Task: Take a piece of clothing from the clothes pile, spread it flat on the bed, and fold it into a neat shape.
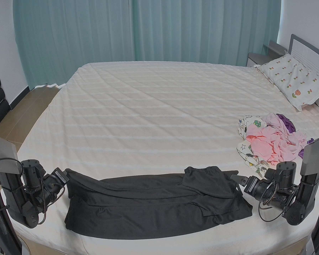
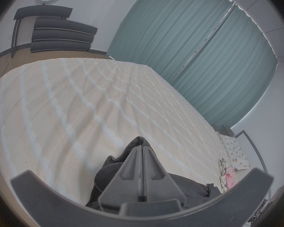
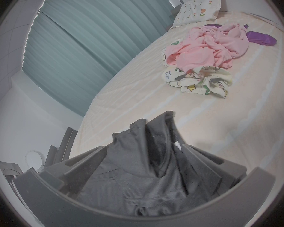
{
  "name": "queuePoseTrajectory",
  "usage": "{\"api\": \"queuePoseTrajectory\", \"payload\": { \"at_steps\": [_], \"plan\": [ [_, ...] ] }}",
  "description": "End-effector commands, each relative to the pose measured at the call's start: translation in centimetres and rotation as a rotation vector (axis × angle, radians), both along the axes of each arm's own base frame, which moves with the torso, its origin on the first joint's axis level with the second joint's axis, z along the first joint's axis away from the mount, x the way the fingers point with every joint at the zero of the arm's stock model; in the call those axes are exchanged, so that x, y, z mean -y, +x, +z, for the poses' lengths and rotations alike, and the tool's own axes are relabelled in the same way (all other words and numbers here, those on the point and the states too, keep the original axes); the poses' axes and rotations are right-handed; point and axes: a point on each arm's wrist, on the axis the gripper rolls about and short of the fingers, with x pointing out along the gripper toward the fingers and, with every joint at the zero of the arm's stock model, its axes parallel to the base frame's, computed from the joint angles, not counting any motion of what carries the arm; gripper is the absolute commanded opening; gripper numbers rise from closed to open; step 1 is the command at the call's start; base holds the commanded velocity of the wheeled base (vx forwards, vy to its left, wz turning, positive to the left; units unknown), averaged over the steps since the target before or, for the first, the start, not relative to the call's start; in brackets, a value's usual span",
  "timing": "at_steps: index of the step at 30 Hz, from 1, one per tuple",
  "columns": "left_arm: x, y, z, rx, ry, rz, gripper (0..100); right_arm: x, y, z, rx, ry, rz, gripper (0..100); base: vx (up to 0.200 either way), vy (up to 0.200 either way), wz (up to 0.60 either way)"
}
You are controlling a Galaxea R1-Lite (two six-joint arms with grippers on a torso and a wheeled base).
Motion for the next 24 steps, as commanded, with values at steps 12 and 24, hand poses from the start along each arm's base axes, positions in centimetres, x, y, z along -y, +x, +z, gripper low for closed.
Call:
{"api": "queuePoseTrajectory", "payload": {
  "at_steps": [12, 24],
  "plan": [
    [-0.1, 0.2, 0.1, 0.019, 0.000, 0.006, 0, -3.5, -2.1, -0.4, -0.074, 0.049, 0.075, 100, 0.000, 0.000, 0.00],
    [-0.1, 0.2, 0.1, 0.019, 0.001, 0.009, 0, -4.6, -2.8, -1.2, -0.133, 0.035, 0.122, 100, 0.000, 0.000, 0.00]
  ]
}}
